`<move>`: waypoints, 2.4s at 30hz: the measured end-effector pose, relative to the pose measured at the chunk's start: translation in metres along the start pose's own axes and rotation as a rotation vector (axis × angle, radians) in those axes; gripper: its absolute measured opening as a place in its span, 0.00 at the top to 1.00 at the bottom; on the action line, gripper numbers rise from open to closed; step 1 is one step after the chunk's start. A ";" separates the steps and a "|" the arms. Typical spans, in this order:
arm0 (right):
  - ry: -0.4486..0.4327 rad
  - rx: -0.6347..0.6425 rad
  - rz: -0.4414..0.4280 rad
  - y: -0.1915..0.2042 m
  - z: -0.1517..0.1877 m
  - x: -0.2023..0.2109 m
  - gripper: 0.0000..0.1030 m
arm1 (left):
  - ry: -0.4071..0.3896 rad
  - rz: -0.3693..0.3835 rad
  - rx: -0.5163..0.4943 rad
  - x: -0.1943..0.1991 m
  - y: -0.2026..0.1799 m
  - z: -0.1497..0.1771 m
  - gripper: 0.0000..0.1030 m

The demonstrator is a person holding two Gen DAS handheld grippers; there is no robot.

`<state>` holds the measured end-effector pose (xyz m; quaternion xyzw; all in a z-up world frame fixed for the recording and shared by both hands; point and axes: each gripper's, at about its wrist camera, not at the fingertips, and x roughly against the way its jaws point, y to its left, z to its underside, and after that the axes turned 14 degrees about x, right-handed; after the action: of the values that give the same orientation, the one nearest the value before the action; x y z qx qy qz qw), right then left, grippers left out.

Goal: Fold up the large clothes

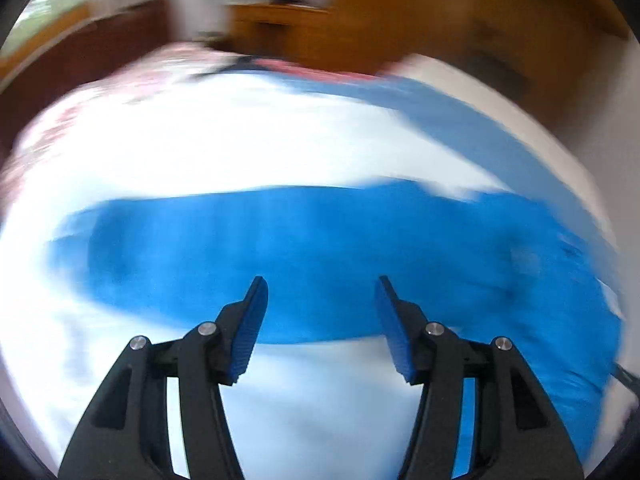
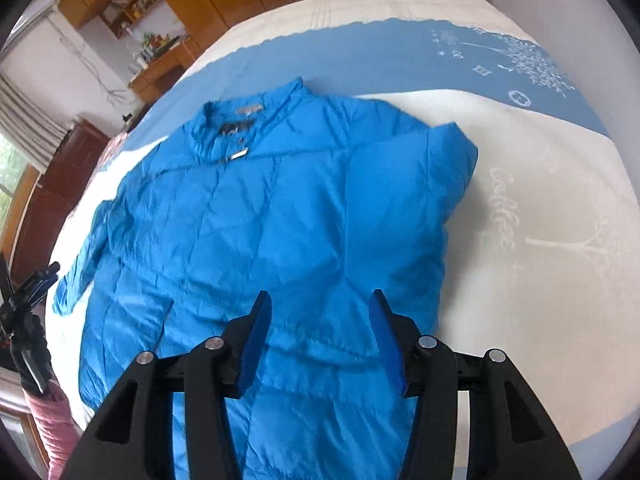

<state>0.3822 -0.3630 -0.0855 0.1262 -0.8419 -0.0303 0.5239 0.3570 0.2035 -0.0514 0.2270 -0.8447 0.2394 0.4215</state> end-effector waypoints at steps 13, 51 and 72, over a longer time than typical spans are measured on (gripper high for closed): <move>0.014 0.020 0.028 0.008 0.006 0.000 0.51 | 0.054 -0.019 0.500 -0.051 0.206 -0.058 0.39; -0.043 0.005 0.003 0.011 0.016 0.014 0.50 | -0.151 0.520 -0.163 0.086 -0.153 0.024 0.85; -0.037 0.009 -0.073 0.020 -0.009 0.000 0.50 | 0.238 0.738 -0.479 0.030 -0.249 0.112 0.37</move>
<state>0.3866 -0.3431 -0.0778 0.1584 -0.8464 -0.0481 0.5062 0.4189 -0.0639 -0.0335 -0.2220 -0.8463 0.1957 0.4429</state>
